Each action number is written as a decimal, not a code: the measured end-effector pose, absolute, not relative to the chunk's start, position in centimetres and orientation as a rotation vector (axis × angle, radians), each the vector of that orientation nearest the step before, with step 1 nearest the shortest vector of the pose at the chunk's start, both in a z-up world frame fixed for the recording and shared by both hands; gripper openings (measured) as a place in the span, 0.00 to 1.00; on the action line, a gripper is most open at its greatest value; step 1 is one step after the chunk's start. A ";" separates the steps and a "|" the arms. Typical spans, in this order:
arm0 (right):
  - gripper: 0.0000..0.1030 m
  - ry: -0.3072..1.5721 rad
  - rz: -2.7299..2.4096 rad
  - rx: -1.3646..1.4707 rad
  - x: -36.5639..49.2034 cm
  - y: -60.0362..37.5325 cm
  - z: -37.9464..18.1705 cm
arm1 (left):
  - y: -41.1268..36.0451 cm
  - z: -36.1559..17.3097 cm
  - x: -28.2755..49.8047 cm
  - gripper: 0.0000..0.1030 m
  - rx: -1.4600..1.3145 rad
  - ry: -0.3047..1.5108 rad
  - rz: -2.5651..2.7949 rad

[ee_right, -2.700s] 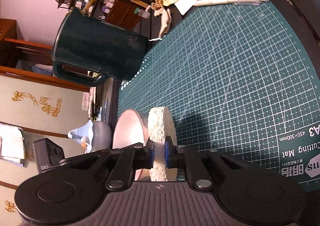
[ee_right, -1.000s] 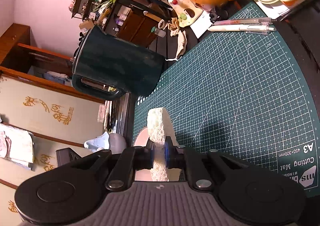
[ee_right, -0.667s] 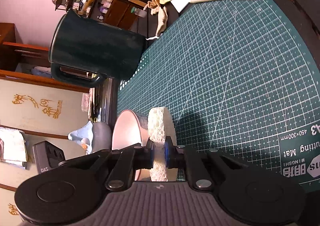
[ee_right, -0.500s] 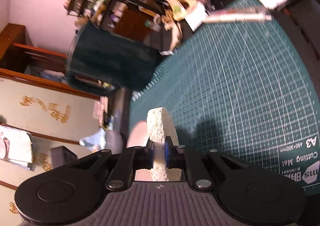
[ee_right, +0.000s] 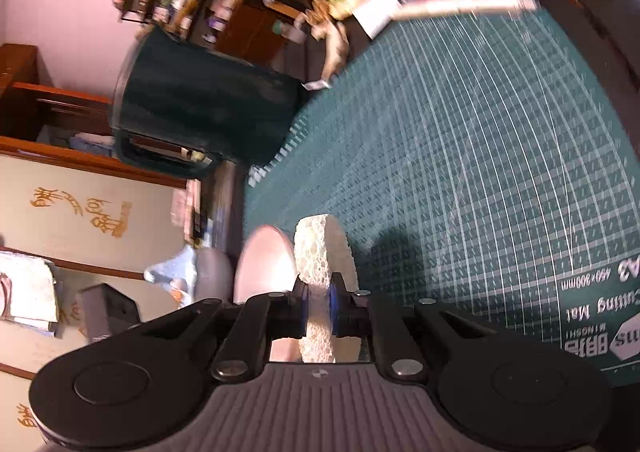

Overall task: Clean bowl
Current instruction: 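Hold the bowl with the left gripper while the right gripper wipes the rim with the sponge, then hold the bowl with the left gripper while the right gripper rubs the sponge on the outer wall, then hold the bowl with the left gripper while the right gripper scrubs the rim with the sponge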

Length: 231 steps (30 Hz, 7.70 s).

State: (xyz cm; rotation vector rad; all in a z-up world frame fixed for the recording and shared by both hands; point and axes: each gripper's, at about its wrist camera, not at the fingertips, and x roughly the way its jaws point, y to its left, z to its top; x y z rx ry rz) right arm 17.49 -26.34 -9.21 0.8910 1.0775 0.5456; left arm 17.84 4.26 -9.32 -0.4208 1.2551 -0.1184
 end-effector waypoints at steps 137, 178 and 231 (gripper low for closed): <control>0.09 1.058 0.557 0.849 17.4 -25.8 -8.6 | 3.3 -9.7 17.7 0.14 -0.318 1.244 -0.137; 0.09 1.099 0.558 0.809 17.7 -24.6 -9.8 | 3.4 -9.8 17.9 0.14 -0.319 1.251 -0.149; 0.09 1.153 0.552 0.836 17.9 -24.8 -11.3 | 3.5 -9.7 18.1 0.14 -0.318 1.254 -0.159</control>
